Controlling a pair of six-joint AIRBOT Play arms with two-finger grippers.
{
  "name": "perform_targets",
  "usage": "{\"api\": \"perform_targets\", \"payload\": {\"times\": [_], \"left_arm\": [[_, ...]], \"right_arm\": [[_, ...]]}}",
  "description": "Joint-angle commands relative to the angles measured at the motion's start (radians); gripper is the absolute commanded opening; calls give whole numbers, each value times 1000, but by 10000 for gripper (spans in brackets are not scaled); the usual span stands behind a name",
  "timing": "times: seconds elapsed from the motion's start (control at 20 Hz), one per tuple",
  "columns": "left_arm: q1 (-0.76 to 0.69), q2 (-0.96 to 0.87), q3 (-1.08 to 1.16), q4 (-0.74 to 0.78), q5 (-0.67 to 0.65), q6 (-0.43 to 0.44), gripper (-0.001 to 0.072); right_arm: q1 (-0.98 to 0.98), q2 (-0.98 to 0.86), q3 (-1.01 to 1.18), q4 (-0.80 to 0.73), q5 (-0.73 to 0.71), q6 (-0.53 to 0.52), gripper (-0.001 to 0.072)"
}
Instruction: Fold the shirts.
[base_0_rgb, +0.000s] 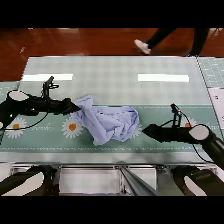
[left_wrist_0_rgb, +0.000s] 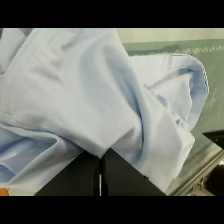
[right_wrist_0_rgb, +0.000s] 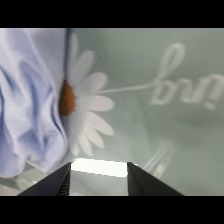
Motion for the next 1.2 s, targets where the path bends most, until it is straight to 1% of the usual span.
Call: {"api": "perform_targets", "payload": {"times": [0.0, 0.15, 0.2, 0.25, 0.3, 0.35, 0.4, 0.45, 0.55, 0.7, 0.8, 0.85, 0.9, 0.95, 1.05, 1.15], "left_arm": [[5, -1, 13, 11, -51, 4, 16], [5, -1, 13, 11, -52, 0, 16], [5, -1, 13, 11, -52, 0, 16], [5, -1, 13, 11, -51, 0, 16], [7, -1, 13, 10, -50, 0, 16], [13, 5, 19, 8, -54, 1, 16], [31, 20, 38, 11, -69, 4, 16], [64, 54, 74, 11, -84, 4, 16], [157, 140, 199, 5, -116, -5, 15], [286, 237, 475, -20, -116, -68, 16], [331, 263, 680, -48, -102, -134, 15], [336, 272, 769, -49, -102, -151, 15], [339, 284, 850, -48, -106, -150, 16], [341, 301, 923, -46, -112, -150, 15], [356, 356, 1012, -14, -114, -151, 16], [364, 443, 1039, 98, -127, -156, 16]], "right_arm": [[113, -227, 72, 182, -140, -116, 399], [158, -407, 198, 219, -138, -163, 392], [177, -452, 242, 237, -138, -179, 318], [202, -492, 286, 260, -137, -201, 206], [225, -528, 342, 266, -121, -228, 79], [233, -547, 398, 259, -81, -254, 30], [220, -544, 467, 216, -26, -269, 30], [187, -517, 543, 150, 31, -257, 29], [84, -421, 709, 5, 109, -177, 29], [-87, -281, 1069, -228, 192, -55, 29], [-172, -241, 1334, -278, 283, -46, 29], [-205, -225, 1458, -294, 335, -46, 29], [-227, -207, 1556, -311, 380, -48, 29], [-243, -181, 1638, -334, 421, -50, 29], [-249, -105, 1710, -397, 475, -61, 29], [-249, -3, 1714, -497, 551, -60, 29]]}}
